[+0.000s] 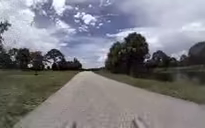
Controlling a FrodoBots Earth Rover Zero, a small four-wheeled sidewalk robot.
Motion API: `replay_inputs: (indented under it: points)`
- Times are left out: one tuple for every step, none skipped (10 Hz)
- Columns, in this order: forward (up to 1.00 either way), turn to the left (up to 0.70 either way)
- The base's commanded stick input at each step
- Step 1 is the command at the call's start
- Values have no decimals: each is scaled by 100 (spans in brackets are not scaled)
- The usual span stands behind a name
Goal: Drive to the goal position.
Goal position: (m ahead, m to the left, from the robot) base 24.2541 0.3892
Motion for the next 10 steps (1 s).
replay_inputs:
  points:
    - [85, 0]
    - [85, 0]
    - [85, 0]
    - [85, 0]
    - [85, 0]
    - [85, 33]
    - [85, 34]
    - [85, 34]
    - [85, 0]
    - [85, 0]
